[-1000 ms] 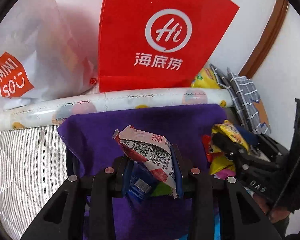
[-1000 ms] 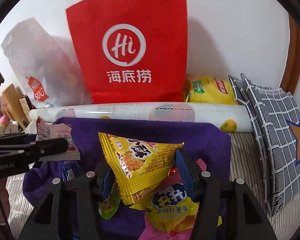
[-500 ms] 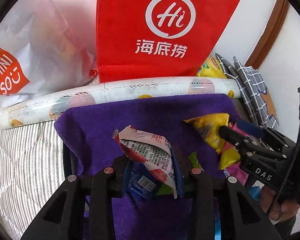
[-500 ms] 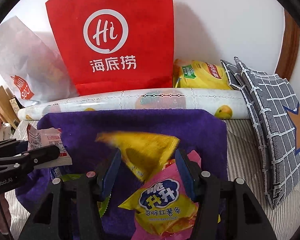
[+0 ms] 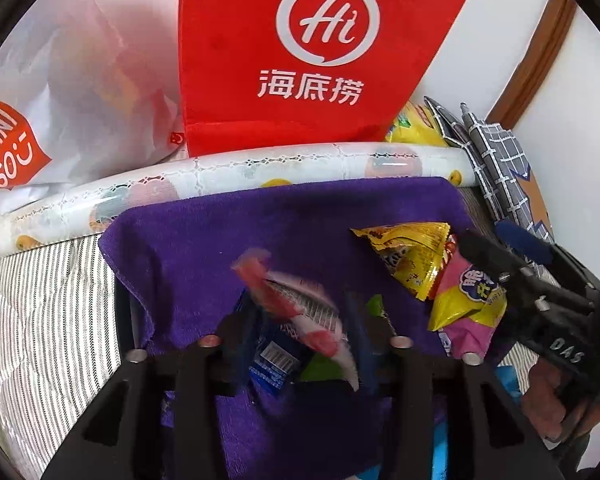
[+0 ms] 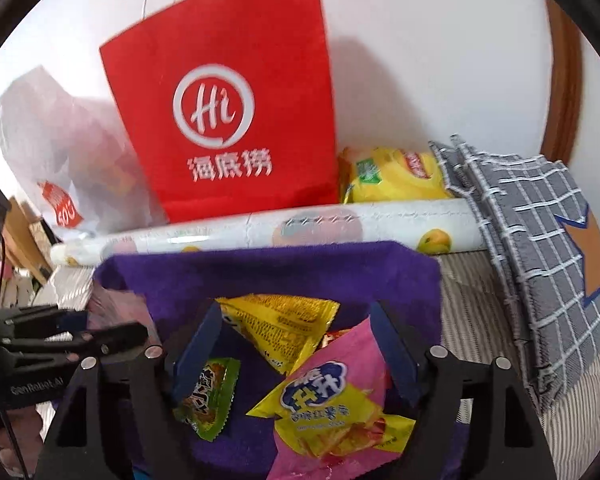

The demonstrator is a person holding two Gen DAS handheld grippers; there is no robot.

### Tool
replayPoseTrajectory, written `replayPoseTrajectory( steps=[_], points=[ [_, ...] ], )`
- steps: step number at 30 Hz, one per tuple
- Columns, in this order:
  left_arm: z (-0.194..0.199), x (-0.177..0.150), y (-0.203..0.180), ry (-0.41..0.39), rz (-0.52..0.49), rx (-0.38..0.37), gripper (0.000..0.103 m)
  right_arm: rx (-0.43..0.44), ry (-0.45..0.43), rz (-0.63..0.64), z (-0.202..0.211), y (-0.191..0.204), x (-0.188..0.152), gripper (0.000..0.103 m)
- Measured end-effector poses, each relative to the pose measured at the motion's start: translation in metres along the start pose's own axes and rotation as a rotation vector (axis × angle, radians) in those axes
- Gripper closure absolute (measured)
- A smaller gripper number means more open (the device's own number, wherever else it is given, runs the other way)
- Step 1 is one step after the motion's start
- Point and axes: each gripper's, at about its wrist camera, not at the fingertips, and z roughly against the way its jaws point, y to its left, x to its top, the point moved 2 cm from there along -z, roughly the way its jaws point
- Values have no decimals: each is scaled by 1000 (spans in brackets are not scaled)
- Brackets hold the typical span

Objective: Organize snacks
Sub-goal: 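Carry both snacks over the purple towel and open both tools to drop them, then grasp the pink-and-white ice-pop style packet with the right tool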

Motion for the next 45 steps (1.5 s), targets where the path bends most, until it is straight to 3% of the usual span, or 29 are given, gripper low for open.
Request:
replayPoseTrajectory(
  steps=[1, 5, 12, 16, 25, 31, 34, 37, 40, 42, 45],
  points=[
    [3, 1, -3, -5, -12, 5, 41, 4, -9, -6, 6, -1, 1, 23],
    [18, 3, -13, -49, -43, 19, 32, -3, -22, -4, 26, 0, 0, 17],
    [44, 1, -39, -80, -83, 13, 26, -46, -73, 4, 80, -4, -13, 3],
    [72, -2, -53, -122, -90, -25, 18, -34, -92, -21, 112, -11, -22, 2],
    [129, -40, -70, -195, -100, -5, 17, -53, -175, -24, 180, -19, -49, 1],
    [149, -78, -60, -202, -66, -12, 18, -23, -147, -51, 197, -15, -76, 2],
    [156, -93, -54, -204, -56, 9, 21, 16, -121, -62, 196, -9, -96, 5],
    [163, -110, -43, -211, -26, 45, 21, 59, -70, -72, 190, 0, -118, 14],
    [167, -127, -31, -195, 7, 50, 21, 87, 1, -80, 176, 11, -142, 28],
    [169, -135, -24, -187, 24, 56, 21, 106, 48, -96, 165, 17, -157, 44],
    [173, -146, -15, -181, 41, 68, 21, 127, 118, -99, 149, 28, -174, 48]
  ],
)
